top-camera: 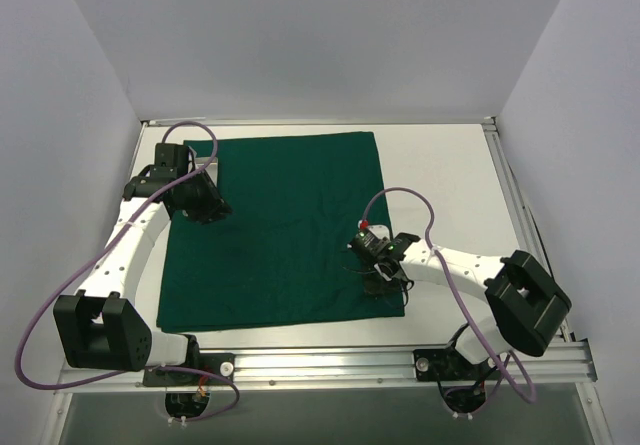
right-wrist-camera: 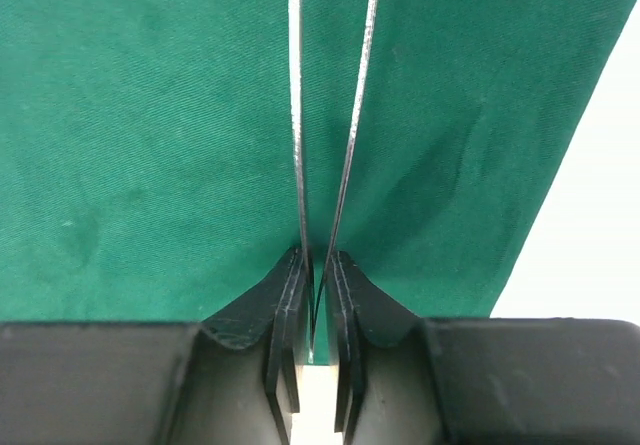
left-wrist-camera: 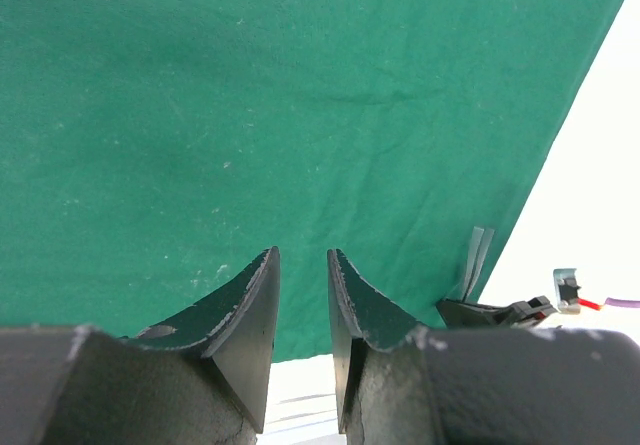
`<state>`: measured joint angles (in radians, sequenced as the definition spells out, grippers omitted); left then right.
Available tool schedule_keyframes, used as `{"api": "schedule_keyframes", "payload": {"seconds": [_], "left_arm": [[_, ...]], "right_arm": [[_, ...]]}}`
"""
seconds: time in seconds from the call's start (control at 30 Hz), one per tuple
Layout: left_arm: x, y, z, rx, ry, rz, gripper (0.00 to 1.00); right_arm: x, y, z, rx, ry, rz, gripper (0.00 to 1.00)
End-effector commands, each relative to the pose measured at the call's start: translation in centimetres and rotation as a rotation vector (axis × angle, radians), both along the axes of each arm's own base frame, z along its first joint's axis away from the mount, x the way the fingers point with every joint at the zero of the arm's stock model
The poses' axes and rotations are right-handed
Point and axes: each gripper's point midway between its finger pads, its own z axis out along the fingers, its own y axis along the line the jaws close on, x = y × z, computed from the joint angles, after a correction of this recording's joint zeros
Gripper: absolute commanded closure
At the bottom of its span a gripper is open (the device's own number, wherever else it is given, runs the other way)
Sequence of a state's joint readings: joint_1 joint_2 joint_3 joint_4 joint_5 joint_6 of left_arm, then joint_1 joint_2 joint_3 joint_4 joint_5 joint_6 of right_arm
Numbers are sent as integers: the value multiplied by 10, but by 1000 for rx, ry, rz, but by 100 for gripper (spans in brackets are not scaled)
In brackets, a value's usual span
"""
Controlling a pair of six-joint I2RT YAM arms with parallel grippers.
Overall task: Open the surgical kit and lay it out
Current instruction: Place the medical item in the surgical kit.
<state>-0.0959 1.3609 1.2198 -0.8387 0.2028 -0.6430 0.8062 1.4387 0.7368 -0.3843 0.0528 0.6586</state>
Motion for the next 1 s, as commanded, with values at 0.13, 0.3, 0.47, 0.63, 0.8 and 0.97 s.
{"api": "schedule_keyframes", "payload": {"seconds": [0.13, 0.3, 0.47, 0.63, 0.8, 0.97], "left_arm": [[9, -2, 8, -22, -46, -6, 66], [10, -2, 7, -23, -47, -7, 65], [13, -1, 6, -13, -47, -9, 66], [19, 1, 6, 2, -52, -11, 65], [22, -1, 2, -6, -45, -17, 65], [24, -3, 4, -12, -46, -21, 65]], "right_arm": [[5, 0, 2, -28, -4, -19, 78], [4, 0, 2, -29, 1, -16, 74], [9, 5, 15, -13, -16, -7, 70], [26, 15, 48, 8, -59, 10, 64], [37, 16, 50, -12, -66, 14, 63], [51, 12, 45, -61, -73, 28, 61]]}}
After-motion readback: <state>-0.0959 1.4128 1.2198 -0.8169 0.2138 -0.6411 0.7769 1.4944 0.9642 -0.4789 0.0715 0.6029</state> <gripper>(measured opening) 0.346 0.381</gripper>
